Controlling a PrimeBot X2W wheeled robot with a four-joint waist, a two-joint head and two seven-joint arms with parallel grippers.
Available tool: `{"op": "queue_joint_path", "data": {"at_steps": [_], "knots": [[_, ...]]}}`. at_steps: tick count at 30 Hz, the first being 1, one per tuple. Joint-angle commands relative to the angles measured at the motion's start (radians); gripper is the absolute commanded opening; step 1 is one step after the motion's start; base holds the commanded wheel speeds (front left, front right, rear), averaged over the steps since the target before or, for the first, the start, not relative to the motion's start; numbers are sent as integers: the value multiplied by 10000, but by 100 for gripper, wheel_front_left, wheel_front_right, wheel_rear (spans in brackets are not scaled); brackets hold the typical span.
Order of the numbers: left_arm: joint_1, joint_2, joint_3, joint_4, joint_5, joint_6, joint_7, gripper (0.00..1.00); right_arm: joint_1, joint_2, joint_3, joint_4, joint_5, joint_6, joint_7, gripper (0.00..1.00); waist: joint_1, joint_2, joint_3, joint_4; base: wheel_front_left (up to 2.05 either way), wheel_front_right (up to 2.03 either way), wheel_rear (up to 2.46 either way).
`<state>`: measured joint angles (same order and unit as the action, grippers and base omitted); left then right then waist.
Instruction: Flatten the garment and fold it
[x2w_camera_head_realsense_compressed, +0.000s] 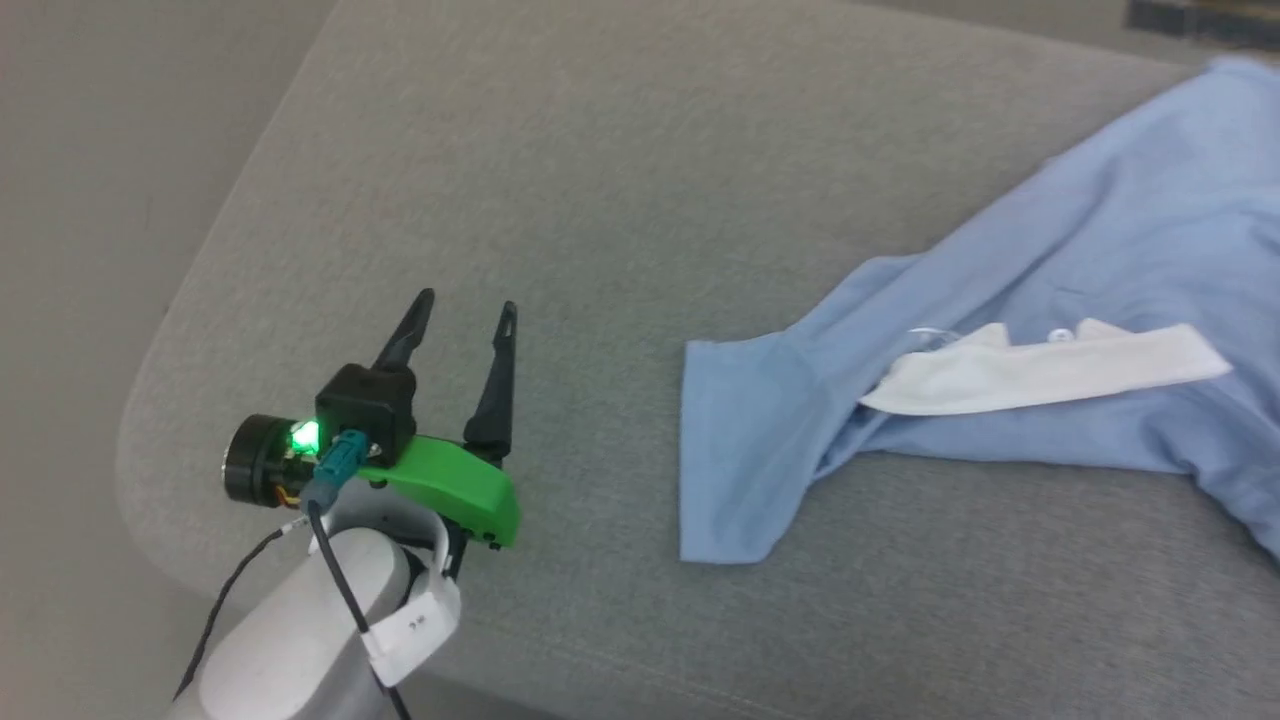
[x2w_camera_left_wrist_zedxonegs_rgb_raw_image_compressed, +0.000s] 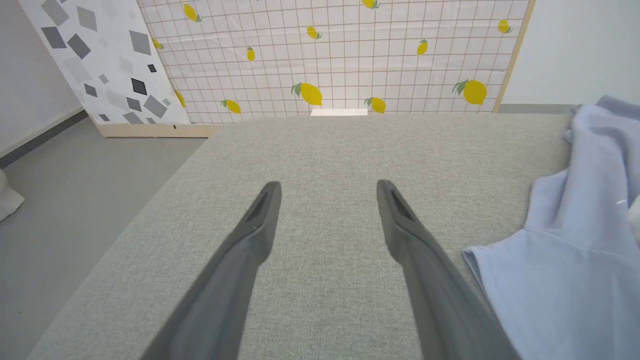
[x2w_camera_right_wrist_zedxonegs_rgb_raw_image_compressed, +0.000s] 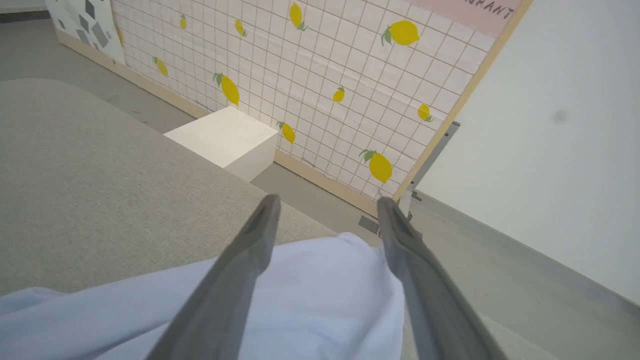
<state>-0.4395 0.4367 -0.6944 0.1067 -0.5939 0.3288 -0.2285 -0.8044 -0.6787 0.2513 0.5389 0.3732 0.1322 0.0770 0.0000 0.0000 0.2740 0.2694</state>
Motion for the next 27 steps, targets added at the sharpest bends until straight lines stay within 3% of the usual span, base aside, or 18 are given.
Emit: {"op": "queue_joint_path", "data": {"at_steps": [1, 6, 11, 18, 27], "knots": [[130, 108, 64, -75, -89, 57, 70, 100, 429, 60, 11, -301, 213, -15, -337, 100, 0, 0, -854, -874, 0, 0, 0], [285, 276, 135, -261, -231, 144, 262, 100, 1676, 249, -413, -1382, 434, -15, -1281, 100, 0, 0, -1217, -1380, 0, 0, 0], [486, 375, 187, -413, -425, 209, 435, 100, 3297, 850, -1381, -2692, 44, -15, -1867, 100, 0, 0, -1391, -1815, 0, 0, 0], [846, 506, 41, -485, -725, 222, 977, 100, 5783, 2705, -3254, -4821, -1128, -15, -1858, 100, 0, 0, -1463, -2253, 0, 0, 0], [1090, 714, -232, -340, -981, 185, 1784, 100, 8116, 5016, -4400, -6634, -2505, -15, -1902, 100, 0, 0, -1280, -2671, 0, 0, 0]]}}
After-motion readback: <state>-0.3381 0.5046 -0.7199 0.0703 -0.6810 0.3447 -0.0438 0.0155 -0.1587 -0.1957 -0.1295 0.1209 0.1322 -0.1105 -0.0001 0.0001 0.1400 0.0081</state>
